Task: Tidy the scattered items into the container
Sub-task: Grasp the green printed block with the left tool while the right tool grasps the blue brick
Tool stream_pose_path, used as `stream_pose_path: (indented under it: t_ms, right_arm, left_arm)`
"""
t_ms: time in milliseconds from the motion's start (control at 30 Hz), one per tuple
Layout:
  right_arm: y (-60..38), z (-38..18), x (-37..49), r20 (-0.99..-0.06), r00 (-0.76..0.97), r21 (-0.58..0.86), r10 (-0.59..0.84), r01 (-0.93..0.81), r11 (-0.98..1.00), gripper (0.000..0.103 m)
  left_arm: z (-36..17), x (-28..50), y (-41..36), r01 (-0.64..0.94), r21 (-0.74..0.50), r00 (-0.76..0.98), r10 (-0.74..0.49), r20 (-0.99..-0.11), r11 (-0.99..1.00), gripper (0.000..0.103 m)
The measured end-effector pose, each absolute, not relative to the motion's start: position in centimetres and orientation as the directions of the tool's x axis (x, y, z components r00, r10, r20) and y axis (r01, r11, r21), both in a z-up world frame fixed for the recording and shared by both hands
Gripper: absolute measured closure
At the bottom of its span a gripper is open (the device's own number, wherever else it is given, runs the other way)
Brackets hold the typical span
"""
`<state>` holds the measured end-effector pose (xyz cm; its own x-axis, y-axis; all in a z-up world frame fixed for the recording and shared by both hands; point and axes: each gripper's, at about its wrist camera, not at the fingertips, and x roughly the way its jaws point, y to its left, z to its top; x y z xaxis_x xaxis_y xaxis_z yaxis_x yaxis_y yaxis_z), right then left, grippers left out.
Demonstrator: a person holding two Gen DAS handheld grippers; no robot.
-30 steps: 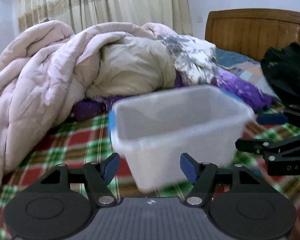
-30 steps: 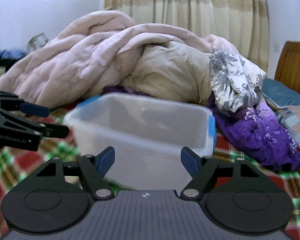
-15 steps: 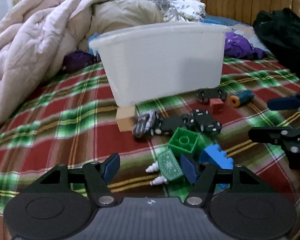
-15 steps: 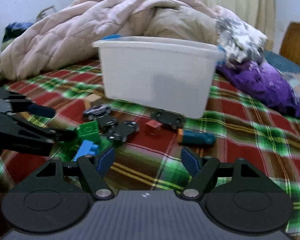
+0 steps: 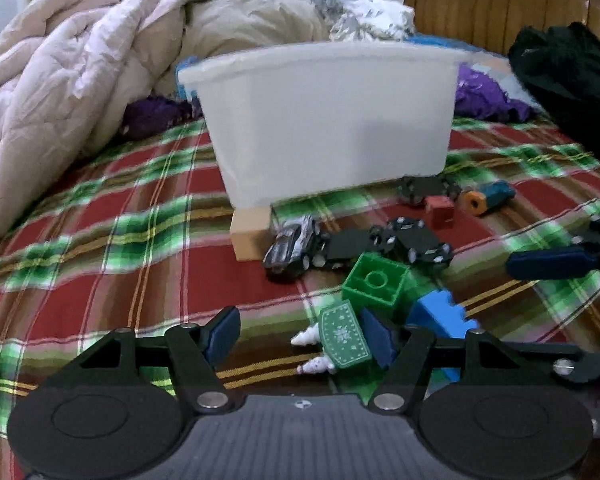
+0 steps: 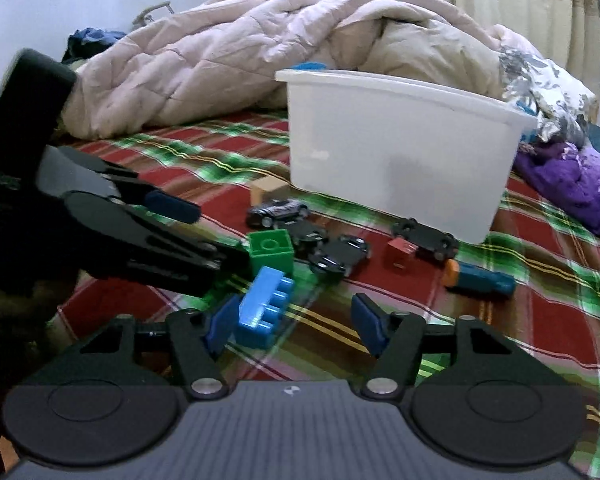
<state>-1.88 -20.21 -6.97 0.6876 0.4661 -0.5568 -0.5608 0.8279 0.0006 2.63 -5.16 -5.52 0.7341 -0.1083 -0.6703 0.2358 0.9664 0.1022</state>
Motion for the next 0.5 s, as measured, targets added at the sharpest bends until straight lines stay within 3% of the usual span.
stream_pose_path:
  t_ms: [133, 233, 267, 333, 400, 467, 500]
  right_arm:
    - [-19.5, -7.3, -2.2, -0.564, 0.689, -0.028, 0.455, -0.566, 0.824, 0.038]
    - [-19.0, -8.3, -1.6, -0.601, 0.666, -0.025, 0.443, -0.57, 0.822, 0.051]
    - [-18.8, -8.5, -1.5, -0.606, 0.659, -0.022, 0.446, -0.574, 0.818, 0.058]
    - [-18.3, -8.9, -1.4, -0.61, 0.661, -0.042, 0.437, -0.578, 0.815, 0.059]
    - [-18.2, -9.1, -1.2, -0.609, 0.662, -0.043, 0.437, -0.578, 0.815, 0.067]
    - [-18.3, -9.1, -1.0, -0.607, 0.663, -0.037, 0.438, -0.574, 0.818, 0.077]
    - [-18.4, -9.0, -0.9, -0.607, 0.661, -0.026, 0.441, -0.571, 0.82, 0.077]
  left_arm:
    - [-5.7, 2.5, -4.8, 0.238, 0.099, 0.726, -0.109, -0.679, 0.966, 0.033]
    - [-6.2, 2.6, -5.5, 0.251, 0.113, 0.725, -0.11, -0.68, 0.961, 0.036]
    - [-6.2, 2.5, -5.7, 0.261, 0.115, 0.727, -0.116, -0.677, 0.959, 0.041]
    - [-6.4, 2.5, -6.0, 0.277, 0.118, 0.726, -0.127, -0.675, 0.954, 0.047]
    - [-6.5, 2.3, -6.2, 0.289, 0.12, 0.729, -0.137, -0.671, 0.95, 0.056]
    - [-6.4, 2.0, -6.3, 0.298, 0.118, 0.729, -0.146, -0.668, 0.947, 0.06]
    - [-6.3, 2.0, -6.3, 0.295, 0.118, 0.731, -0.144, -0.667, 0.948, 0.059]
